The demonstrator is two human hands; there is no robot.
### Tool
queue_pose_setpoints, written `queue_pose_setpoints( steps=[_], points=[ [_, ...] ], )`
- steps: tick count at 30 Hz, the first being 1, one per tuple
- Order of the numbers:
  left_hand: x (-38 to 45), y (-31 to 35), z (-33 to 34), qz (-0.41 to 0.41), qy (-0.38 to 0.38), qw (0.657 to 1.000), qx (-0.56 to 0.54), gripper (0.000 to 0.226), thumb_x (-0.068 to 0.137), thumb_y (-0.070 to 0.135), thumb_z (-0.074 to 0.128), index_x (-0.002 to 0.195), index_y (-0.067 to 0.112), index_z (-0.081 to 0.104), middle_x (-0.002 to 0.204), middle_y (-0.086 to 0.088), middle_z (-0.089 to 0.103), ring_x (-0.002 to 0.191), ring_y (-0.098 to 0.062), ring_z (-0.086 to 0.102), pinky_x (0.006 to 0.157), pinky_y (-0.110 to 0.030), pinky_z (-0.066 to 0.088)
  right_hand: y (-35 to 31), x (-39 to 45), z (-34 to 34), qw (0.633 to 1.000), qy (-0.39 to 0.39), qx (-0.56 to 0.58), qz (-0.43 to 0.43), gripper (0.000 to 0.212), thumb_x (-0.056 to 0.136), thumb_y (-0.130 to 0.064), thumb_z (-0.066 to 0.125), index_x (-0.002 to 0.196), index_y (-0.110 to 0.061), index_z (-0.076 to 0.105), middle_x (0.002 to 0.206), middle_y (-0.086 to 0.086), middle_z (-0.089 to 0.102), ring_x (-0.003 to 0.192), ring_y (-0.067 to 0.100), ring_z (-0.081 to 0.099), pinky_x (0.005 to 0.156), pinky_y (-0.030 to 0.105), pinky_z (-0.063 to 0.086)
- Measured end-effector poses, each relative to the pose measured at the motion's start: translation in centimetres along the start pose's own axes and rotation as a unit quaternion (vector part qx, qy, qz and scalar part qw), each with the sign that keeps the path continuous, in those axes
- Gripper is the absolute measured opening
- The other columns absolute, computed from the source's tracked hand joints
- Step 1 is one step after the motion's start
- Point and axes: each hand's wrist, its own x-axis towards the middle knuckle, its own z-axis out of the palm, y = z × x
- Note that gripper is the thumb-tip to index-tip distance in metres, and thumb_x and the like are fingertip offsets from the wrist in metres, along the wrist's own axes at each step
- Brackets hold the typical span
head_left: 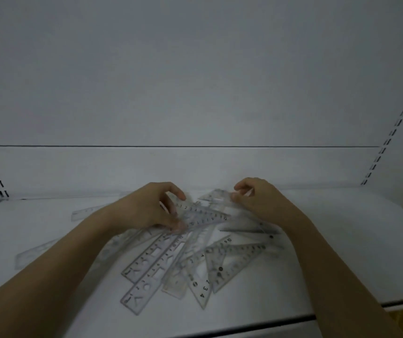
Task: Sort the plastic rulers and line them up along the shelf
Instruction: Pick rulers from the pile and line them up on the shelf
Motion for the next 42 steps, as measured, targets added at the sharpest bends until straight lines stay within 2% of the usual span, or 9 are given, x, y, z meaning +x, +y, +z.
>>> queue_pose_setpoints(
  steps=[3,8,15,20,28,34,37,40,42],
  points=[
    [-0.1,0.1,0.0,-0.015,-0.009,0.998,-0.054,0.043,0.071,0.001,0.081,0.107,0.016,0.062,0.079,-0.011,0.072,0.066,-0.025,0.061,0.067,-0.038,0.053,0.4,-0.2,-0.2,0.997,-0.036,-0.056,0.036,0.045,0.090,-0.051,0.058,0.125,-0.022,0.059,0.122,-0.002,0.053,0.114,0.017,0.051,0.101,0.040,0.043],
    [-0.3,0.3,-0.1,-0.027,-0.020,0.996,-0.083,0.039,0.075,-0.005,0.075,0.108,0.007,0.057,0.084,-0.017,0.072,0.060,-0.020,0.059,0.059,-0.029,0.050,1.1,-0.2,-0.9,0.995,-0.028,-0.081,0.056,0.050,0.090,-0.048,0.059,0.131,-0.019,0.056,0.134,0.003,0.049,0.131,0.023,0.040,0.109,0.046,0.035],
    [-0.2,0.2,0.0,-0.029,0.032,0.994,-0.096,0.020,0.077,0.004,0.076,0.094,0.002,0.065,0.087,-0.013,0.061,0.059,-0.023,0.058,0.056,-0.026,0.052,0.9,-0.8,-0.8,0.999,-0.021,0.041,0.012,0.016,0.078,-0.030,0.078,0.080,-0.018,0.069,0.078,-0.002,0.064,0.069,0.008,0.056,0.064,0.022,0.042],
    [-0.5,0.7,-0.5,-0.036,0.032,0.990,-0.134,0.016,0.085,0.002,0.067,0.100,-0.001,0.062,0.084,-0.015,0.072,0.066,-0.022,0.058,0.056,-0.026,0.052,0.2,-1.2,-1.3,0.991,0.016,0.131,-0.007,0.024,0.087,-0.001,0.061,0.066,-0.008,0.071,0.071,-0.007,0.070,0.062,-0.004,0.062,0.056,0.009,0.043],
    [-0.4,0.6,-0.8,-0.021,0.046,0.986,-0.157,0.017,0.086,0.002,0.064,0.103,0.005,0.064,0.087,-0.015,0.072,0.065,-0.020,0.064,0.056,-0.026,0.053,-0.9,-0.9,-0.9,0.978,-0.002,0.208,-0.033,0.023,0.099,-0.013,0.049,0.120,-0.016,0.060,0.070,0.002,0.063,0.045,0.005,0.048,0.046,0.013,0.038],
    [-0.4,-0.1,-1.0,0.003,0.059,0.991,-0.121,0.028,0.092,-0.003,0.056,0.111,0.014,0.067,0.088,-0.010,0.061,0.072,-0.027,0.068,0.060,-0.025,0.054,-0.9,-0.5,0.4,0.993,-0.030,0.109,-0.040,0.067,0.089,-0.047,0.062,0.147,-0.025,0.036,0.091,-0.009,0.053,0.082,0.002,0.054,0.073,0.018,0.038],
    [-0.8,-0.3,-1.0,0.018,0.088,0.993,-0.076,0.023,0.096,0.003,0.052,0.110,0.015,0.065,0.091,-0.012,0.057,0.070,-0.027,0.068,0.061,-0.028,0.056,-2.1,-1.2,0.8,0.989,-0.055,0.133,-0.046,0.050,0.096,-0.049,0.048,0.140,-0.025,0.045,0.107,-0.018,0.052,0.103,0.000,0.049,0.087,0.021,0.034],
    [-1.4,-0.2,-1.2,0.019,0.122,0.989,-0.079,0.024,0.099,0.004,0.045,0.106,0.016,0.065,0.089,-0.012,0.057,0.065,-0.021,0.065,0.060,-0.030,0.055,-4.0,-2.3,0.9,0.983,-0.025,0.175,-0.047,0.033,0.103,-0.043,0.033,0.096,-0.025,0.059,0.075,-0.020,0.064,0.059,-0.003,0.050,0.062,0.018,0.037],
    [-2.3,-0.3,-1.8,0.012,0.143,0.988,-0.048,0.028,0.100,0.004,0.042,0.102,0.020,0.064,0.087,-0.009,0.057,0.063,-0.017,0.063,0.059,-0.028,0.051,-5.1,-2.6,1.1,0.977,-0.016,0.202,-0.058,0.033,0.106,-0.029,0.030,0.098,-0.012,0.057,0.080,-0.004,0.072,0.049,0.013,0.050,0.054,0.023,0.041]
  ],
)
